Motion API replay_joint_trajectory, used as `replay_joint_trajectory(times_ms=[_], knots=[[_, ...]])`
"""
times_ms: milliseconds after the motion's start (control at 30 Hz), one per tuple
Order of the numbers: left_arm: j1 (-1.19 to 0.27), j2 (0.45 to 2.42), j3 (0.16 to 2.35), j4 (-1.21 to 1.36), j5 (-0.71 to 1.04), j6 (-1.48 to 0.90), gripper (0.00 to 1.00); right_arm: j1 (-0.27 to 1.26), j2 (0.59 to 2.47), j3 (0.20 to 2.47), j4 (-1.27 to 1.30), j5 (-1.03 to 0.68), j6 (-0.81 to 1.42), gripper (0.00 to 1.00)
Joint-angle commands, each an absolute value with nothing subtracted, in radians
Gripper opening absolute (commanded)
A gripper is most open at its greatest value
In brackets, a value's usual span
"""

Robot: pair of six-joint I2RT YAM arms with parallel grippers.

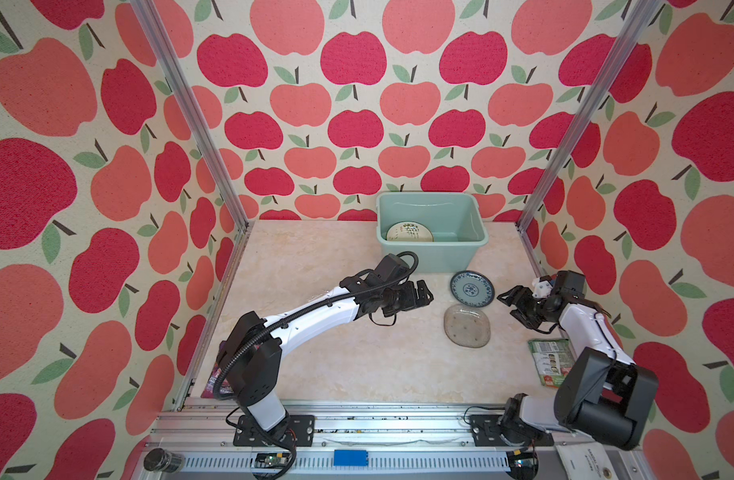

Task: Place the plates into the plastic bin on the countertop
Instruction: 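Move both grippers toward the blue-and-white plate from opposite sides, then close the right gripper on the edge of the blue-and-white plate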

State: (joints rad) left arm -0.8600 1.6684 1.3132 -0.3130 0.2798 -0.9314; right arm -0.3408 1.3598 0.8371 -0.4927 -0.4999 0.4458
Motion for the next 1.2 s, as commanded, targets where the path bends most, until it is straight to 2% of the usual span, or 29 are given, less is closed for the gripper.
replay_joint_trajectory(times_ms=[0, 200, 867, 1167], knots=[[-0.854, 1.656, 1.289, -0.276, 0.301, -0.951, 0.99, -0.345, 1.403, 0.792, -0.355, -0.594, 0.508, 0.69], [-0.844, 1.65, 1.276, -0.274, 0.299, -0.956, 0.99, -0.345, 1.478, 0.722, -0.184, -0.654, 0.589, 0.66], [-0.827, 1.65, 1.299, -0.338, 0.261, -0.961, 0.99, -0.324, 1.651, 0.692, 0.053, -0.684, 0.692, 0.55], [-0.812, 1.671, 1.31, -0.342, 0.252, -0.961, 0.99, -0.265, 1.75, 0.703, 0.178, -0.691, 0.743, 0.52]])
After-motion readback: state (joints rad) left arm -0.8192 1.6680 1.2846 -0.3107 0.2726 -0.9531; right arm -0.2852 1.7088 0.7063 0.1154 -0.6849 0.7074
